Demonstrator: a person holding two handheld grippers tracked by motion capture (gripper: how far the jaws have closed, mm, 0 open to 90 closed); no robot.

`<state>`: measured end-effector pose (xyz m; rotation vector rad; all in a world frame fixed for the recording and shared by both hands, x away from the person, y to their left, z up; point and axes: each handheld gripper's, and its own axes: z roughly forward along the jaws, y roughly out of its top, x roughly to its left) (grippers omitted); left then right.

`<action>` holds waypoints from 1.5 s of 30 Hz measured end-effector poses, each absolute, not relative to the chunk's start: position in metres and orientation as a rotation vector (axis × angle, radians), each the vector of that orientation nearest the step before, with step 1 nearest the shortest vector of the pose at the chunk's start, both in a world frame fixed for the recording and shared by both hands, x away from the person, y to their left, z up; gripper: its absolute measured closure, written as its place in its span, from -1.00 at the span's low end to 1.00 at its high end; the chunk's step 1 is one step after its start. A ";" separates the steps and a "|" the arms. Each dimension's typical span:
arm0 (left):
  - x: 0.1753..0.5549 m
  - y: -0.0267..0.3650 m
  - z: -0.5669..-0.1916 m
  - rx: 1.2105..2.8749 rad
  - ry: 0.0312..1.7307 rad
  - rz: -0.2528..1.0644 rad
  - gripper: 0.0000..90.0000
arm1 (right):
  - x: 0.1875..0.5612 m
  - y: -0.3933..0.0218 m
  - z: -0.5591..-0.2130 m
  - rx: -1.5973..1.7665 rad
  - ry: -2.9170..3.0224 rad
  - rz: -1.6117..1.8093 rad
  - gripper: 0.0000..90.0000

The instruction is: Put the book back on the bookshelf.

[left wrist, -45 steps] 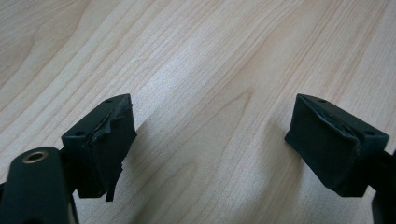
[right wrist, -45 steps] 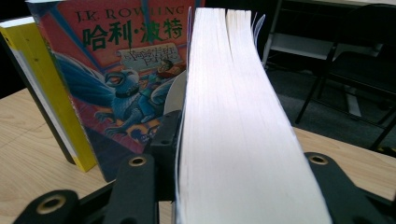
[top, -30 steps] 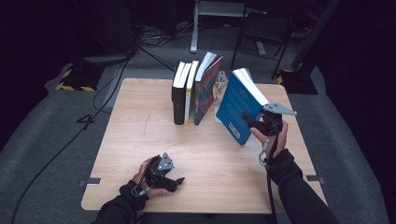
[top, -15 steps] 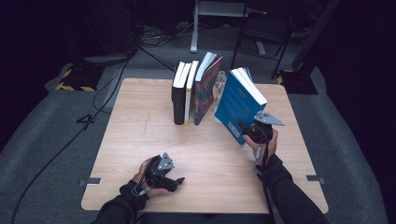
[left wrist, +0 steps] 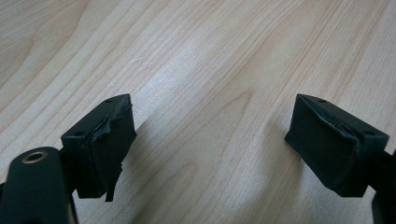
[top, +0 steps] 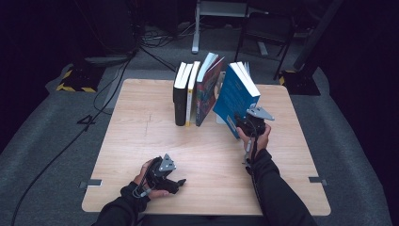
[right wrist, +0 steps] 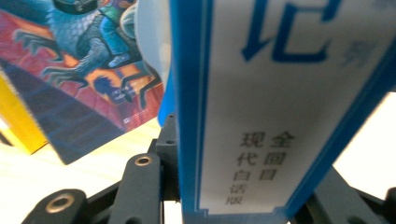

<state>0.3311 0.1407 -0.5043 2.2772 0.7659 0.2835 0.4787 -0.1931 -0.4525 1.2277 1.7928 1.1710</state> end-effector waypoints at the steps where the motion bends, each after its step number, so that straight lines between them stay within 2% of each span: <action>1: 0.331 0.141 -0.504 2.277 0.766 0.283 -0.67 | 0.479 -0.193 -0.453 1.228 1.793 1.171 0.33; 8: 0.331 0.141 -0.504 2.276 0.766 0.285 -0.67 | 0.481 -0.192 -0.453 1.261 1.755 1.181 0.34; 24: 0.330 0.141 -0.504 2.277 0.759 0.285 -0.66 | 0.451 -0.187 -0.460 1.270 1.644 1.185 0.34; 45: 0.331 0.140 -0.505 2.277 0.755 0.280 -0.66 | 0.484 -0.182 -0.457 1.287 1.682 1.192 0.31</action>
